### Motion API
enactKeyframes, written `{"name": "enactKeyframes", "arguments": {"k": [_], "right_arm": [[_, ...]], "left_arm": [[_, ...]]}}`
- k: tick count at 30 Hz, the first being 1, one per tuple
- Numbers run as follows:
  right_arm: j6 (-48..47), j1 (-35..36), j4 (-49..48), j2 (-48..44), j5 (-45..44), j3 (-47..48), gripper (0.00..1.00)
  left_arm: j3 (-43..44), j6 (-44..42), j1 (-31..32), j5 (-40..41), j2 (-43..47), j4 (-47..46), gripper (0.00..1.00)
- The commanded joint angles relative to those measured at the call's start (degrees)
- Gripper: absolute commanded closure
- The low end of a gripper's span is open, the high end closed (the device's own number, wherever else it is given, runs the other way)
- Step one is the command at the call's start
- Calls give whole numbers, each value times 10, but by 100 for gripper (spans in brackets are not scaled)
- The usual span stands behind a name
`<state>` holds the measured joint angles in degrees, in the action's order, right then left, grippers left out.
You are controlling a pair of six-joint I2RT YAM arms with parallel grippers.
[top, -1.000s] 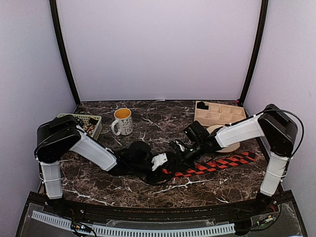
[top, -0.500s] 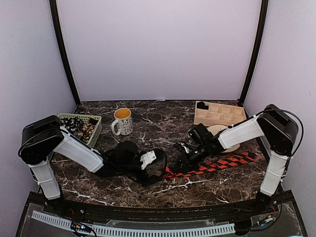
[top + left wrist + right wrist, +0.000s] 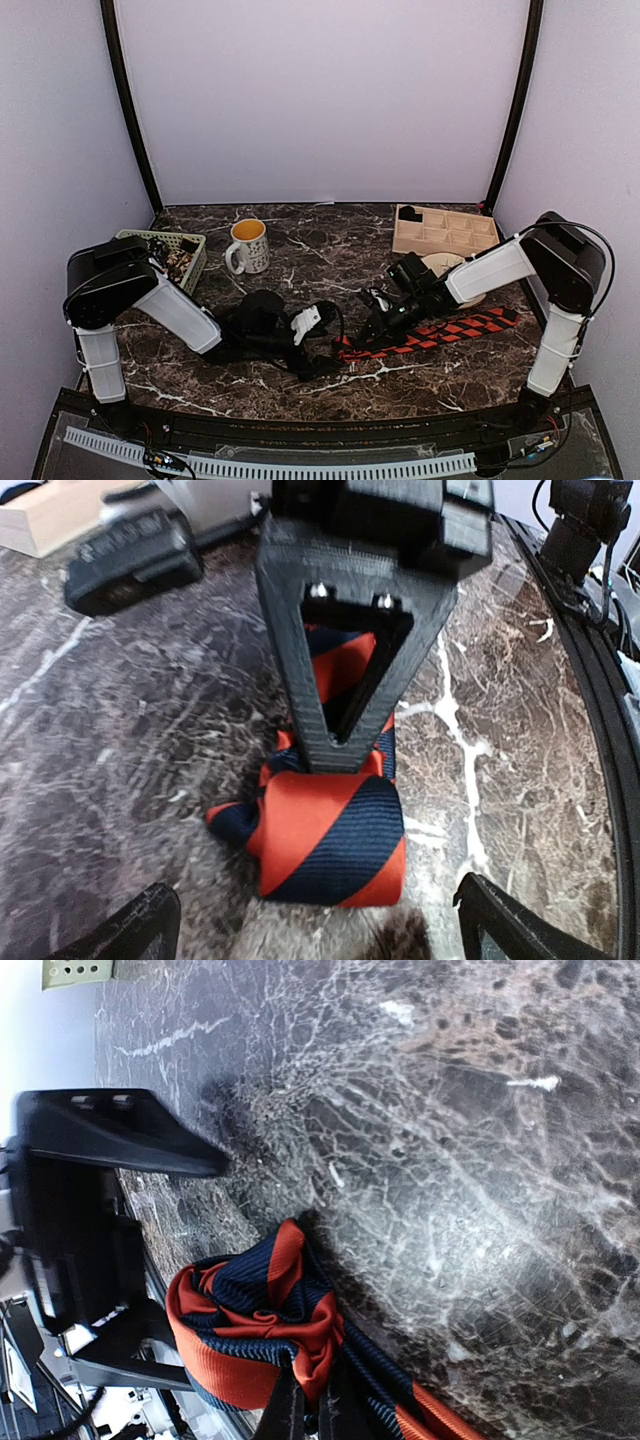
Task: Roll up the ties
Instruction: Roll the tie at the center of the board.
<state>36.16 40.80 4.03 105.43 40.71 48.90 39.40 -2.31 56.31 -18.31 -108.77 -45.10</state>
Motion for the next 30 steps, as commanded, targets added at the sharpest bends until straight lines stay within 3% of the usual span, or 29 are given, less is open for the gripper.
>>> {"name": "enactKeyframes", "arguments": {"k": [1, 4, 9, 14, 16, 22, 30], "right_arm": [[-5, -5, 82, 34, -107, -43, 100], [-4, -5, 77, 38, -102, -41, 100], [-6, -1, 71, 50, -94, -24, 100], [1, 10, 62, 56, -82, 1, 100], [12, 12, 55, 46, -73, 6, 94], [34, 11, 54, -10, -42, 27, 63], [65, 38, 45, -19, 3, 74, 58]], "left_arm": [[36, -22, 6, -23, -42, -43, 2], [58, -30, 7, -27, -76, -55, 10], [84, -44, 8, -33, -114, -63, 32], [60, -96, 8, -9, -86, -10, 60], [39, -123, 7, 11, -60, 22, 66], [5, -170, -2, 31, -16, 102, 73], [20, -166, -2, 30, -10, 140, 71]]}}
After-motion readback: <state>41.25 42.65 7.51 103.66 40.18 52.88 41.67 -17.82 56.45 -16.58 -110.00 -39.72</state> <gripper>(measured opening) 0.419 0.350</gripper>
